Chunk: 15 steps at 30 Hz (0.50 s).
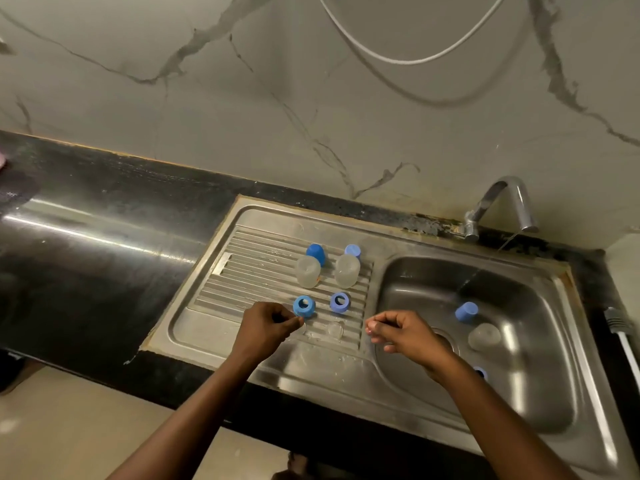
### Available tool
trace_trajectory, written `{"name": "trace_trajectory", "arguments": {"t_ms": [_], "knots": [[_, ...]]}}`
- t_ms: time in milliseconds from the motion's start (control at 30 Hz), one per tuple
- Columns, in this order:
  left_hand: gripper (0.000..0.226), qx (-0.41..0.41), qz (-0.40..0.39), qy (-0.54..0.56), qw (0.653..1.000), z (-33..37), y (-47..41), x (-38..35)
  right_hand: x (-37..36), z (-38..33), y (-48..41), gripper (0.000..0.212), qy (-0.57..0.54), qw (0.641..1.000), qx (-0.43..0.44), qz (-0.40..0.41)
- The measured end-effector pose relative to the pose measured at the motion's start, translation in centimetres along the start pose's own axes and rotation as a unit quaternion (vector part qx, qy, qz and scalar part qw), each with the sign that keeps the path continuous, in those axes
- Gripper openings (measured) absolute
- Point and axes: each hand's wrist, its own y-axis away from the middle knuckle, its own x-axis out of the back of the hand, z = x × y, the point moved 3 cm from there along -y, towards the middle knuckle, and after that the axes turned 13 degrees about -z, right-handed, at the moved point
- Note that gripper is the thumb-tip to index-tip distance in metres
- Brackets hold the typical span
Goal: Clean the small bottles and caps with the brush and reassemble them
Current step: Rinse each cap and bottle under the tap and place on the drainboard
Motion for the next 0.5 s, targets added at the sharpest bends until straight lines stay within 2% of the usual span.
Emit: {"name": "trace_trajectory", "arguments": {"t_ms": [333,500], "knots": [[0.017,0.004,-0.014,-0.069,0.998,-1.2,-1.3,-0.3,-0.1,-0.2,0.4,0.017,0.001,1.000,0.005,0.007],[0.015,-0.036,0.020,-0.061,0.997,2.4,-1.5,0.4,1.5,-0.1,0.6,0.017,0.002,1.000,0.005,0.016]]}}
